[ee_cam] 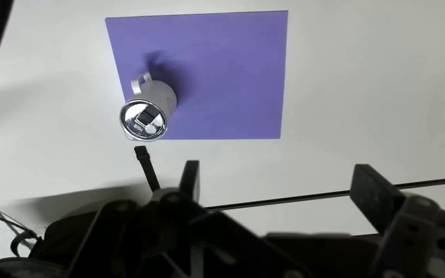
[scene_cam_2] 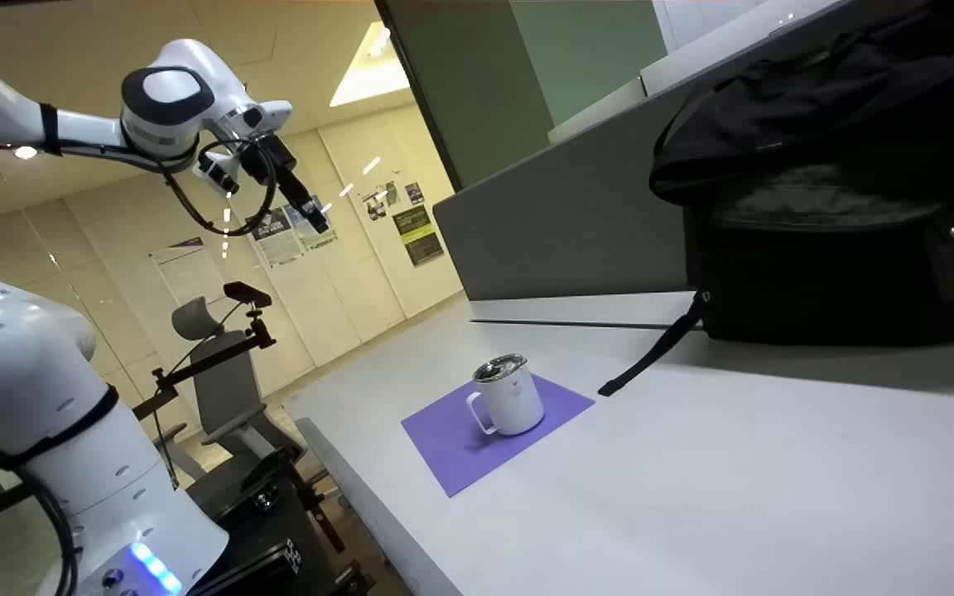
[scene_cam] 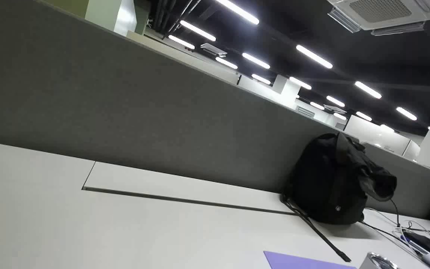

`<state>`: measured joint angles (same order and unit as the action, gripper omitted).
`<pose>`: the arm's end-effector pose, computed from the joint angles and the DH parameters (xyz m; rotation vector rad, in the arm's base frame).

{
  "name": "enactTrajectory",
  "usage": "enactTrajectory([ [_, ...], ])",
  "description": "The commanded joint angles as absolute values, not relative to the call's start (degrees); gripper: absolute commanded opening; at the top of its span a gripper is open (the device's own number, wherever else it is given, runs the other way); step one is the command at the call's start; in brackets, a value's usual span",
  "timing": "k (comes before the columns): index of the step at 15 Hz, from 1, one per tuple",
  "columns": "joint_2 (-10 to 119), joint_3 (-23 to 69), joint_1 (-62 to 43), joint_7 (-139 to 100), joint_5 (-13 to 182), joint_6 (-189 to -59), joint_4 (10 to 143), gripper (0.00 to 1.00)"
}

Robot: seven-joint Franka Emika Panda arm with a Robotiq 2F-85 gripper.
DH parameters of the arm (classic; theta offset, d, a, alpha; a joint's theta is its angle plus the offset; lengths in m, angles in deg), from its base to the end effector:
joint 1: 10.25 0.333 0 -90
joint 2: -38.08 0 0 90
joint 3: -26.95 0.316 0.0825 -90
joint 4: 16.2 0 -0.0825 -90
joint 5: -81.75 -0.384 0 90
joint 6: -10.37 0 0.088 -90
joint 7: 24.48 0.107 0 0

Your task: Remove the lid from the white mug

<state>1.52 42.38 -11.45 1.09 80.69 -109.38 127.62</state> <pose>0.3684 0.1029 0.5064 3.0275 -0.3659 0.3604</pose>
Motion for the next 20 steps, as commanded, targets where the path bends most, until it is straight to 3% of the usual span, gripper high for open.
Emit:
enactTrajectory([
  [1,1.7,41.7,-10.6,1.5,81.2,-109.3,127.5,1.0],
  [9,1.5,41.7,-10.6,1.5,81.2,-109.4,127.4,1.0],
  [15,6.8,39.2,-11.7,-7.4,87.5,-118.0,132.0,1.0],
  [16,8.5,38.7,-12.6,-7.8,89.3,-121.2,133.4,0.75],
  [17,10.2,38.0,-13.2,-8.3,90.8,-124.0,134.5,0.74],
  [20,15.5,36.7,-16.3,-9.6,97.6,-134.0,137.7,0.53],
])
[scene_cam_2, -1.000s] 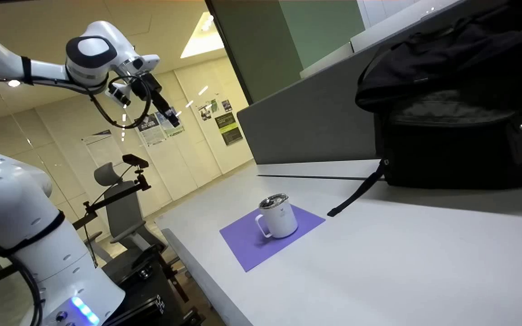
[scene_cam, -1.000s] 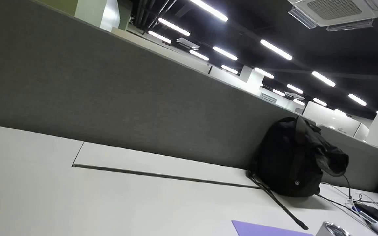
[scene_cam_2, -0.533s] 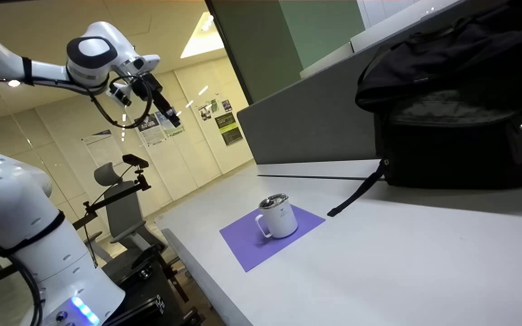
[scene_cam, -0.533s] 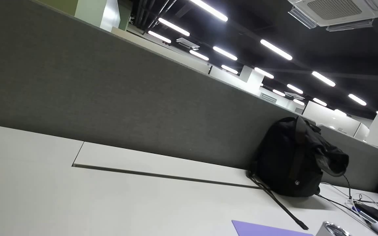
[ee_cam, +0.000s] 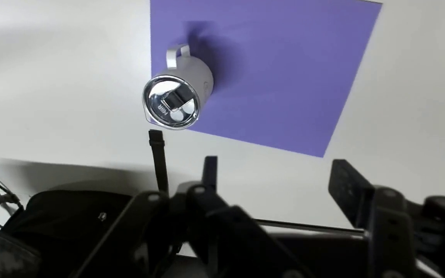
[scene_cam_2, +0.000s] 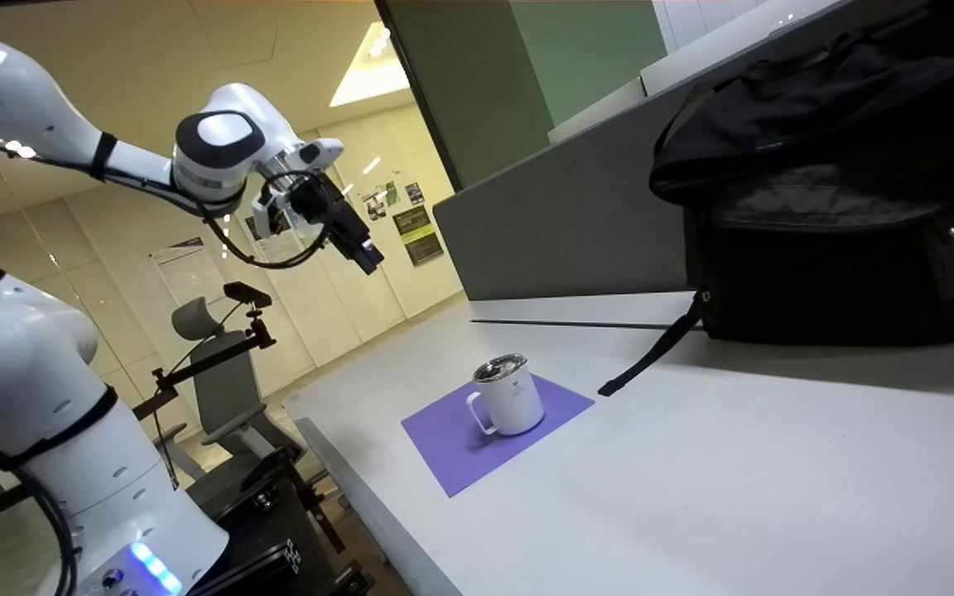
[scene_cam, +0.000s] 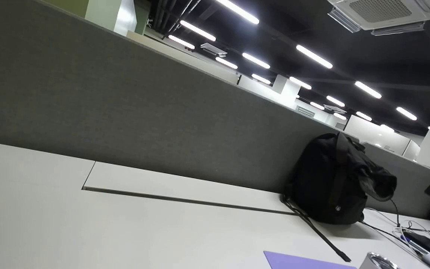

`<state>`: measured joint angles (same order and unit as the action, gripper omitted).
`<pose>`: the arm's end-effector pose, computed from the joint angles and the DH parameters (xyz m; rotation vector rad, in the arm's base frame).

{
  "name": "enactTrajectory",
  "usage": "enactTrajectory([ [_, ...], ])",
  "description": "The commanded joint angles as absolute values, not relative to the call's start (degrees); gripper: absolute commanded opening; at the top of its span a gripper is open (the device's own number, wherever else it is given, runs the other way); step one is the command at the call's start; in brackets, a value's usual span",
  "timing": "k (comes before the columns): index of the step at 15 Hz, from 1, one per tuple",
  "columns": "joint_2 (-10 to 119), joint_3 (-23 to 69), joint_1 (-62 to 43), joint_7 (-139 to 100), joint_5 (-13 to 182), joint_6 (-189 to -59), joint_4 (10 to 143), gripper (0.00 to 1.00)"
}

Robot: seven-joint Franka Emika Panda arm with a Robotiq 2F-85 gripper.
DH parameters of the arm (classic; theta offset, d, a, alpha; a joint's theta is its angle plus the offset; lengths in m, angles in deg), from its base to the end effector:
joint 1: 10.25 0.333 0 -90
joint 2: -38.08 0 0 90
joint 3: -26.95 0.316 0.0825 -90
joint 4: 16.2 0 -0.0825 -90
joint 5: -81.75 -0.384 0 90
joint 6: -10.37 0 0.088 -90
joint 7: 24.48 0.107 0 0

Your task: Remove the lid from the white mug

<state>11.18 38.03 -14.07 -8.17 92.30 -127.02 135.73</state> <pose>0.3991 0.0479 0.4105 2.9382 -0.0680 0.3584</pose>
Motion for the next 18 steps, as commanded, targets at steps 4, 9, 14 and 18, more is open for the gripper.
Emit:
enactTrajectory([
  [4,21.7,36.3,-21.9,-7.7,109.0,-142.2,137.8,0.25],
  [9,23.5,34.3,-23.0,-7.9,114.7,-143.5,137.7,0.15],
  [14,24.1,33.8,-23.6,-7.3,116.6,-143.4,136.8,0.01],
  [18,24.1,33.8,-23.6,-7.2,116.8,-143.3,136.8,0.01],
])
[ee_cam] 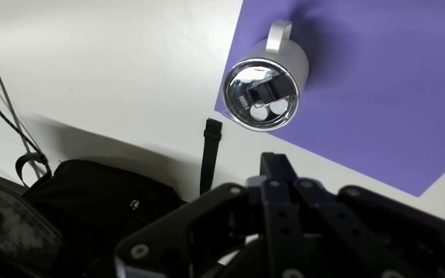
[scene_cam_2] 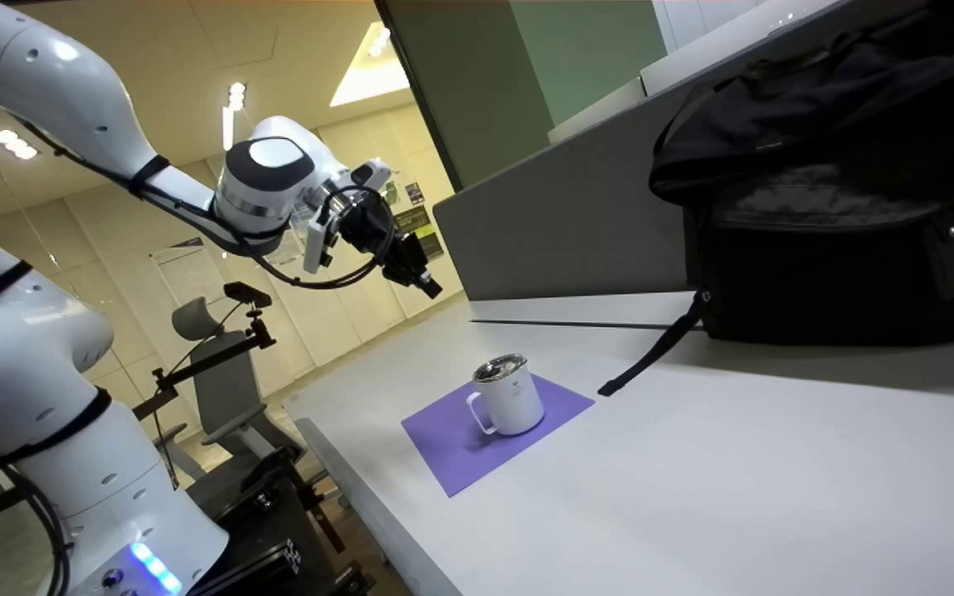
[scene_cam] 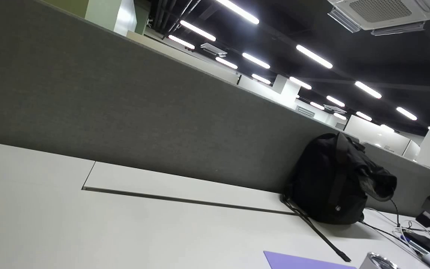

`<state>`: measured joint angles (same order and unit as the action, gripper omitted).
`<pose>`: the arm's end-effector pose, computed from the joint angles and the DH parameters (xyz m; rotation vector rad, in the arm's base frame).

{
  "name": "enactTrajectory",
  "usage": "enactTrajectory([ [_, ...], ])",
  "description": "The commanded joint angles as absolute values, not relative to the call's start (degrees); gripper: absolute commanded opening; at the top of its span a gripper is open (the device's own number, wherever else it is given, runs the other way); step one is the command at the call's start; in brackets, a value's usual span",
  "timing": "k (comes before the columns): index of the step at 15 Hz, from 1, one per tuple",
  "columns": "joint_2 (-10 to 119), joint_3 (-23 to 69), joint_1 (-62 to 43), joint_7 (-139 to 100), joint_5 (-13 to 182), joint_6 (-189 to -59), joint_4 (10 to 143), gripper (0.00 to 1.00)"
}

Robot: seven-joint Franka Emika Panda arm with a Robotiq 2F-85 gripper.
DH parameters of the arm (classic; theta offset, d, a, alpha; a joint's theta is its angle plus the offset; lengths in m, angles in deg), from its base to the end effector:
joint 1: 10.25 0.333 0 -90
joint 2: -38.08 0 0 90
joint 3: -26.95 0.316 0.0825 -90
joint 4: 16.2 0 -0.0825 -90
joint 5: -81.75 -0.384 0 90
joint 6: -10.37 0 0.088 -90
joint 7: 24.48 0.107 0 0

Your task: Remove the lid from the white mug

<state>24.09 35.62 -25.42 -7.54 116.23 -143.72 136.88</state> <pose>0.4251 -0.0317 0.3373 2.7724 0.1442 0.3821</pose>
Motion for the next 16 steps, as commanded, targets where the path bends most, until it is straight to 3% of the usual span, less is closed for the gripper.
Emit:
enactTrajectory([
  [1,24.1,33.8,-23.6,-7.2,116.8,-143.3,136.8,0.01],
  [6,25.1,33.6,-23.8,-7.1,117.8,-144.4,136.5,0.0],
  [16,37.1,34.5,-32.5,4.2,138.6,-154.1,132.9,0.0],
])
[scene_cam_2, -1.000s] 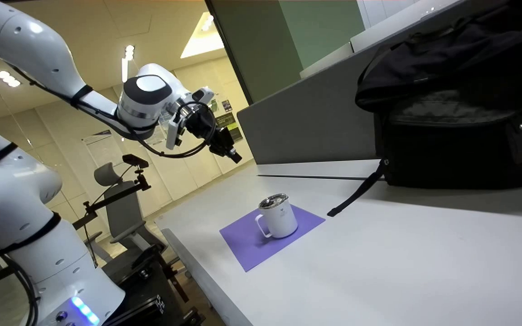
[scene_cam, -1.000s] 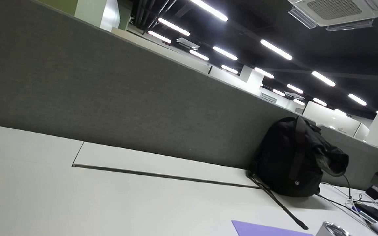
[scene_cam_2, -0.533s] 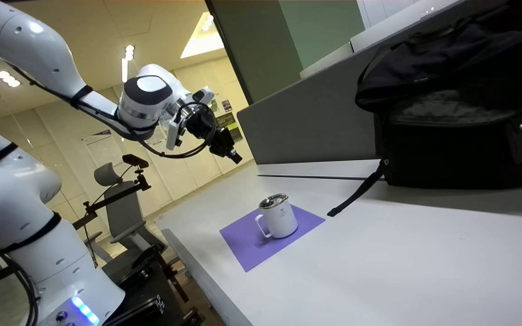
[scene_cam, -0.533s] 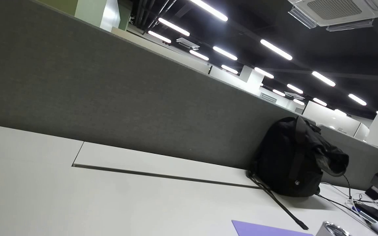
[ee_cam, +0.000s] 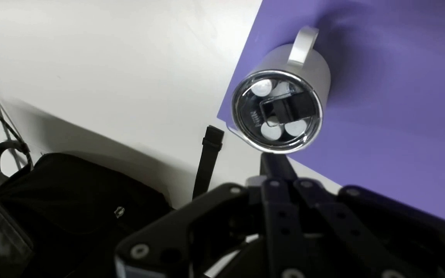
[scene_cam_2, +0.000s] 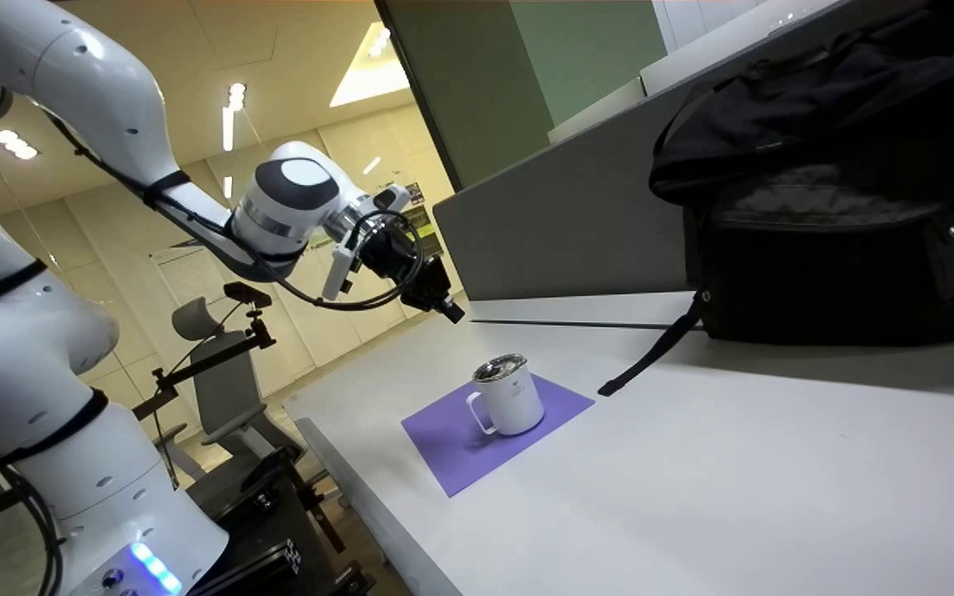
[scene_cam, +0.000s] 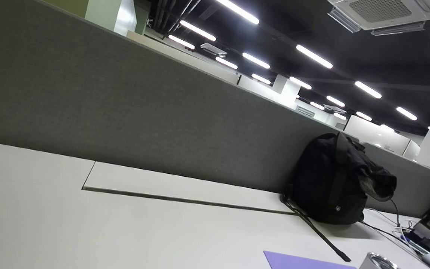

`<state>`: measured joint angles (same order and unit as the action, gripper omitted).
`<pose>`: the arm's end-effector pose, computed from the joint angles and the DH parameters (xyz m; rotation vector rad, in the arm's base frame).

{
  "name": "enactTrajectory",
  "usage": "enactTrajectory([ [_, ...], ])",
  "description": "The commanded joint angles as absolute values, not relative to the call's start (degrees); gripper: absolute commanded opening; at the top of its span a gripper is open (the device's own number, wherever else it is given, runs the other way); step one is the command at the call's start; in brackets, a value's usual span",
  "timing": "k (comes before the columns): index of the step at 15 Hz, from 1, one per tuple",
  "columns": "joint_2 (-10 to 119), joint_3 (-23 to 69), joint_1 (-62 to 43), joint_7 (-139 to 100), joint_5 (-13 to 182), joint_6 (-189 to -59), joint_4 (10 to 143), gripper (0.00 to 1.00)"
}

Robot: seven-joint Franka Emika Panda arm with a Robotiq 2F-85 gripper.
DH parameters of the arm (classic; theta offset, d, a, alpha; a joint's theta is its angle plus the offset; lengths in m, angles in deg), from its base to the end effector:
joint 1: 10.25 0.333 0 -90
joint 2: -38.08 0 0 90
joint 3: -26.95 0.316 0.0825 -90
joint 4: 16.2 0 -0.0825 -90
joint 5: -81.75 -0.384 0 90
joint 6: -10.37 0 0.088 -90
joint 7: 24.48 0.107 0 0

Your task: Remove the lid from the white mug

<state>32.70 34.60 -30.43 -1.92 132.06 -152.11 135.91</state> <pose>0.4285 -0.0553 0.2893 2.7460 0.2738 0.3883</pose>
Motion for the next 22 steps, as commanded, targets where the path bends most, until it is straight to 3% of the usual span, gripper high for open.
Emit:
enactTrajectory([
  [1,38.4,34.2,-33.1,6.4,141.2,-154.7,132.1,0.0],
  [10,49.0,32.9,-33.2,12.1,146.5,-154.5,126.3,0.0],
  [22,51.1,34.4,-32.4,11.7,143.8,-155.7,126.2,0.0],
])
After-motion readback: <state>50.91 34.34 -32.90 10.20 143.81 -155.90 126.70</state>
